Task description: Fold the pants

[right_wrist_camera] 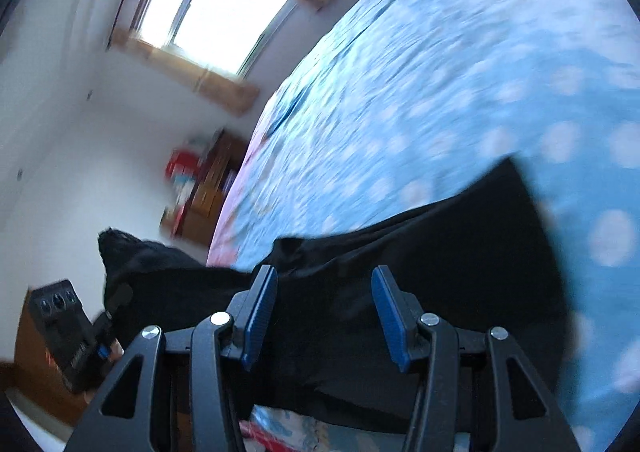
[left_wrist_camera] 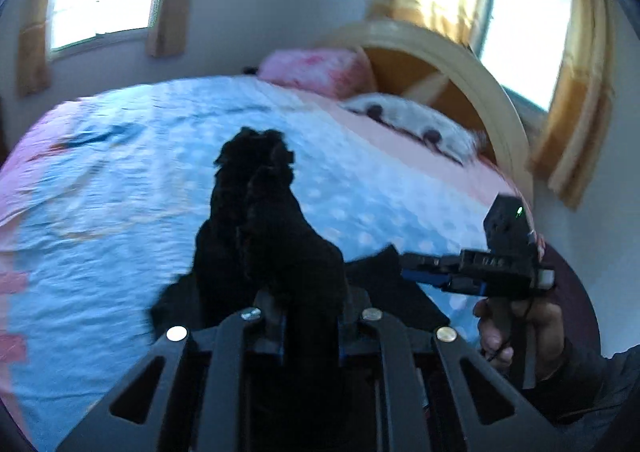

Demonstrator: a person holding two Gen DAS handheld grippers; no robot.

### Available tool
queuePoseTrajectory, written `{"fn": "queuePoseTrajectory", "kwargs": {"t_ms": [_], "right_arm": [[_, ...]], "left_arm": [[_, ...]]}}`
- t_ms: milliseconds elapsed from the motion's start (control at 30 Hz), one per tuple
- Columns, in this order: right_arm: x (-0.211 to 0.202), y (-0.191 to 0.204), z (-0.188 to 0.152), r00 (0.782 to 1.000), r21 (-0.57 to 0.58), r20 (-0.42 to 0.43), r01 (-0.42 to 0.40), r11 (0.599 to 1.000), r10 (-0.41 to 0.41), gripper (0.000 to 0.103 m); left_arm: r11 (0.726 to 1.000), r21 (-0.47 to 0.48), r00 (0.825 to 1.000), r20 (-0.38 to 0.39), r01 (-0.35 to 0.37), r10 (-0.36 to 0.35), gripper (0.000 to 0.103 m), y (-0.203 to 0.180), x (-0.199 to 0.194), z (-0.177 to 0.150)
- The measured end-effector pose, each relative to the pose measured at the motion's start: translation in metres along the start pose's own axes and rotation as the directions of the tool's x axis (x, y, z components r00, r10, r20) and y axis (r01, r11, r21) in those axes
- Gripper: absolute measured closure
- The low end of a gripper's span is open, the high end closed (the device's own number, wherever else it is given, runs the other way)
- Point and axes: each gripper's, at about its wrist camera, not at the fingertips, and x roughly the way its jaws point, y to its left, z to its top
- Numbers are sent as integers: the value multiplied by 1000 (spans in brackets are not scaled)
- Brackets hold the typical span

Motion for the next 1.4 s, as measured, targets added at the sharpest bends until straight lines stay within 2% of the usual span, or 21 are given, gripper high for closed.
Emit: {"fn": "queuePoseTrajectory", "kwargs": {"t_ms": [100, 167, 200, 233, 300, 367, 500, 567, 600, 733, 833, 933, 1033, 1067, 1100, 1133, 1200, 1233, 1267, 1367, 1400], "right_arm": [[-24, -26, -1, 999, 68, 48, 21, 997, -25, 52], [-39, -42, -3, 996, 107, 78, 35, 994, -44, 52], [-46, -49, -3, 994, 125, 92, 44, 991, -55, 52], [-50, -53, -3, 993, 136, 99, 52, 989, -66, 52], [-61, -62, -2, 988, 150, 123, 72, 986, -91, 52], [-71, -68, -1, 984, 156, 138, 89, 984, -111, 52], [-67, -63, 3, 992, 108, 100, 63, 992, -74, 51], [-57, -56, 4, 997, 58, 51, 53, 997, -56, 42], [-49, -50, 4, 998, 29, 26, 53, 998, -53, 42], [-14, -34, 3, 992, -82, -51, 111, 990, -115, 42], [14, -31, 3, 981, -114, -116, 142, 983, -155, 42], [31, -30, -1, 973, -132, -180, 125, 983, -148, 41], [35, -16, -7, 968, -213, -197, 115, 970, -158, 42], [37, -13, -9, 960, -235, -206, 138, 962, -188, 49], [38, -11, -10, 958, -245, -207, 147, 958, -200, 76], [33, -8, -11, 960, -255, -189, 154, 955, -205, 84], [16, 3, -12, 974, -283, -142, 130, 950, -176, 88], [2, 12, -15, 982, -313, -107, 115, 943, -156, 88], [-5, 16, -18, 984, -330, -86, 121, 936, -158, 88], [-17, 1, -22, 972, -291, -57, 200, 936, -226, 91], [-19, -13, -24, 964, -257, -43, 242, 936, -262, 99]], "left_arm": [[993, 109, 997, -59, -41, 48, 84, -34, 57, -3], [989, 139, 991, -119, -51, 68, 76, -46, 93, -11], [990, 134, 987, -148, -48, 68, 75, -49, 107, -14], [991, 134, 989, -147, 1, 19, 75, -56, 117, -16], [991, 115, 992, -121, 62, -48, 75, -63, 116, -14], [989, 108, 992, -90, 103, -93, 69, -66, 107, -9], [993, 112, 999, -29, 43, -40, 59, -45, 73, -6], [996, 87, 1000, -7, -11, 11, 40, -22, 57, -11], [997, 71, 999, -8, -41, 42, 36, -8, 50, -17], [991, -2, 988, -78, -133, 132, 35, 41, 44, -54], [989, -26, 984, -112, -145, 141, 35, 55, 43, -80], [989, -35, 984, -112, -143, 138, 35, 60, 49, -93], [990, -40, 985, -113, -136, 131, 35, 61, 54, -96], [989, -44, 985, -108, -139, 134, 35, 62, 53, -97], [990, -43, 987, -97, -136, 132, 35, 60, 52, -96], [992, -30, 989, -76, -126, 124, 35, 57, 50, -94], [991, -2, 990, -51, -132, 132, 32, 53, 51, -89], [990, 8, 989, -51, -138, 138, 24, 52, 53, -89], [989, 18, 988, -62, -143, 144, 23, 51, 58, -90], [990, 11, 986, -89, -139, 139, 23, 54, 72, -93], [991, 9, 987, -87, -137, 137, 23, 54, 73, -93]]}}
